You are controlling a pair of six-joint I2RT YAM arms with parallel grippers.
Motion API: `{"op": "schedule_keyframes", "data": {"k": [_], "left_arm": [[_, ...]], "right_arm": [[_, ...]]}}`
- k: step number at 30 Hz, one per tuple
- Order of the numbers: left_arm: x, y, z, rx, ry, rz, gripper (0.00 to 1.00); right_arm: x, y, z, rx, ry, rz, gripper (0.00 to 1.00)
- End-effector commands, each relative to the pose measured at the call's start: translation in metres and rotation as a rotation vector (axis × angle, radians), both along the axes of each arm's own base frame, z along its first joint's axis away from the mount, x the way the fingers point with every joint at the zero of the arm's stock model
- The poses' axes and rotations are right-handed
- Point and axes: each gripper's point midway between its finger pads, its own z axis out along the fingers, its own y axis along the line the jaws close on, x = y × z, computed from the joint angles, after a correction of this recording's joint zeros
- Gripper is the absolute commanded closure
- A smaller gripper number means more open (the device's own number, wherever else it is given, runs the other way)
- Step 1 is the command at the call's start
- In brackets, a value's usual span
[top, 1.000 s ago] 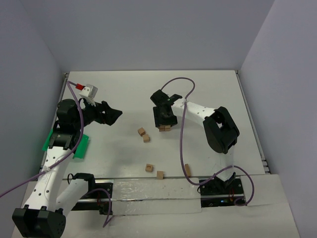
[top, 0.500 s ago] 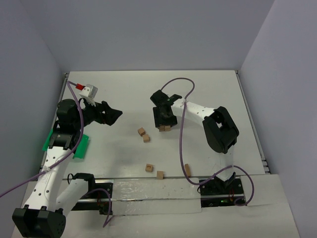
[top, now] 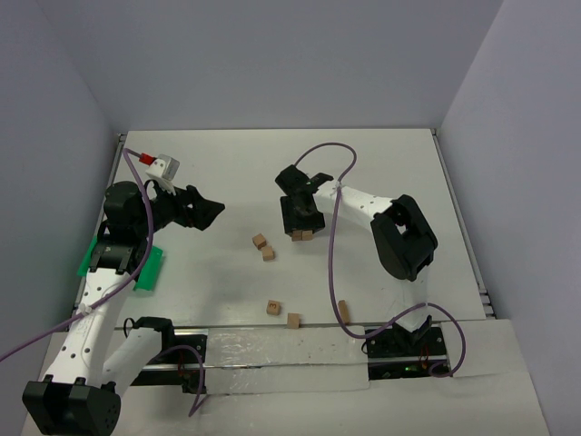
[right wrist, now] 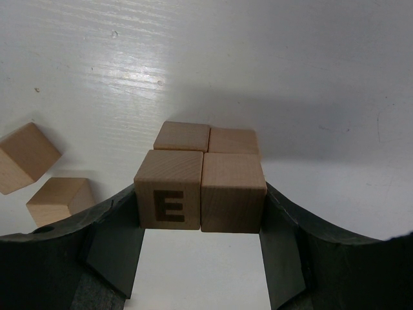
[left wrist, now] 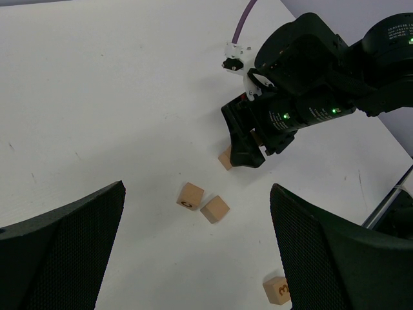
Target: Build the wood block tower
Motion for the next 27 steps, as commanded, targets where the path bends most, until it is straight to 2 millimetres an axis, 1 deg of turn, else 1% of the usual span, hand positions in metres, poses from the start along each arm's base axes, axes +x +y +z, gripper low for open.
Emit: {"op": "schedule_keyframes", "data": {"k": [1, 7, 12, 21, 25, 26, 27], "left_arm": [[0.0041, -0.0002, 0.0162, -0.009, -0.062, -0.011, 0.01], [0.0041, -0.0001, 0.0172, -0.007, -0.065, -0.011, 0.01], [0.0043, -0.0001, 0.0169, -0.006, -0.066, -0.012, 0.01], [0.0044, 0.0001, 0.0166, -0.004, -0.066, -0.012, 0.01], [0.004, 0.0001, 0.0168, -0.006, -0.066, -0.01, 0.01], [0.004, 0.0002, 0.0162, -0.005, -0.065, -0.011, 0.01], [0.0038, 0.0001, 0.016, -0.006, -0.064, -0.011, 0.01]], "right_arm": [[0.0048, 0.0058, 0.0014, 0.018, -0.016, -0.002, 0.31], [0.0051, 0.0056, 0.0, 0.02, -0.01, -0.006, 0.29], [0.0052, 0.0072, 0.0007, 0.026, -0.007, -0.004, 0.22], [0.0045, 0.0094, 0.0027, 0.037, -0.002, -0.003, 0.19], [0.0058, 0.0088, 0.0049, 0.038, -0.006, -0.013, 0.08], [0.0063, 0.0084, 0.0078, 0.042, -0.012, -0.017, 0.02], [0.006, 0.0096, 0.0099, 0.047, -0.015, -0.016, 0.01]]}}
